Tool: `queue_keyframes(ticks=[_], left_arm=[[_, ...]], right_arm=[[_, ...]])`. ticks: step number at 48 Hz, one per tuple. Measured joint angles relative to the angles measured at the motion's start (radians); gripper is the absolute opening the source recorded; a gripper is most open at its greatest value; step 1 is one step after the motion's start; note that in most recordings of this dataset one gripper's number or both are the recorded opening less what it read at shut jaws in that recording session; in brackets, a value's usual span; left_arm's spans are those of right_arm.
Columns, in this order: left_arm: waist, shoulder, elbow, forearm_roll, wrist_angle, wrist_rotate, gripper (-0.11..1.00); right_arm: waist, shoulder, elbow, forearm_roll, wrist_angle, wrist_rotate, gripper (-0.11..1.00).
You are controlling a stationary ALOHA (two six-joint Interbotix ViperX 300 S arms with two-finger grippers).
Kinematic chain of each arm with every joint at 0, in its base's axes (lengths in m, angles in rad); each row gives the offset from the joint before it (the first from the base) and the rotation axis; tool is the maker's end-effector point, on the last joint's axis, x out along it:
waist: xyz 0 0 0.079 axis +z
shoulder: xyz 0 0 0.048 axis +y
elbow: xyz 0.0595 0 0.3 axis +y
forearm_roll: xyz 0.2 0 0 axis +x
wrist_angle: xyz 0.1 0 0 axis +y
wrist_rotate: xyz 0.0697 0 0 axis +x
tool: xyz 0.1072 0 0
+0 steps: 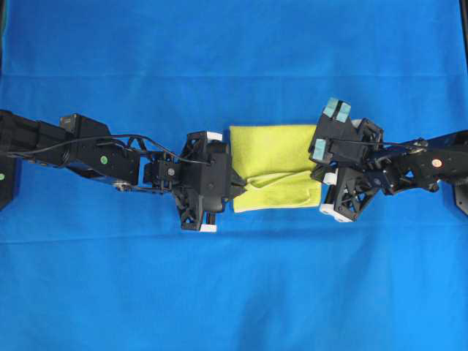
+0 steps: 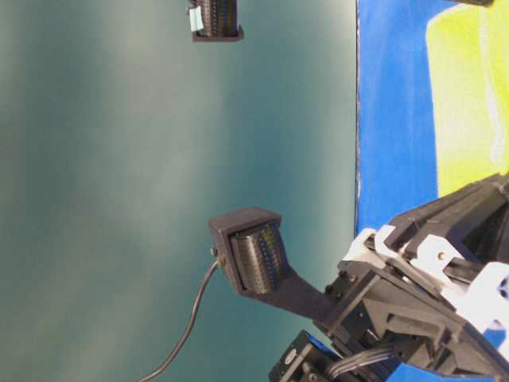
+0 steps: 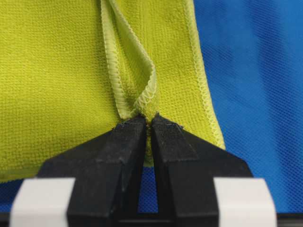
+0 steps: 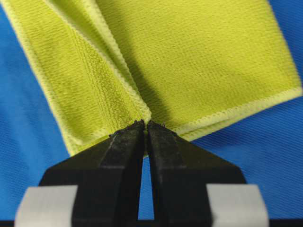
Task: Fold the yellow towel.
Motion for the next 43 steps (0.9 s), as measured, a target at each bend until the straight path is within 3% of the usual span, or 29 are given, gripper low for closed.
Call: queue_keyframes(ticks=[4, 9, 14, 20, 37, 43], left_arm=[[0.0, 0.0, -0.002, 0.0, 0.003, 0.0, 0.3], [0.0, 0.0, -0.006, 0.0, 0.005, 0.0, 0.48], [0.0, 0.0, -0.009, 0.0, 0.009, 0.002, 0.52], [0.0, -0.017, -0.009, -0.002, 0.032, 0.002, 0.51], [-0.043, -0.236, 0.029, 0.0, 0.166, 0.023, 0.51], [-0.041, -0.327, 0.072, 0.0, 0.173, 0.028, 0.51]], right_arm=[[0.002, 0.0, -0.002, 0.0, -0.011, 0.0, 0.11], [0.008, 0.003, -0.008, 0.0, -0.015, 0.002, 0.43], [0.029, 0.005, -0.023, 0.0, 0.005, 0.002, 0.65], [0.063, 0.0, -0.04, 0.0, 0.046, 0.0, 0.59], [0.135, -0.155, -0.069, -0.006, 0.193, -0.009, 0.59], [0.137, -0.227, -0.055, -0.052, 0.221, -0.009, 0.59]])
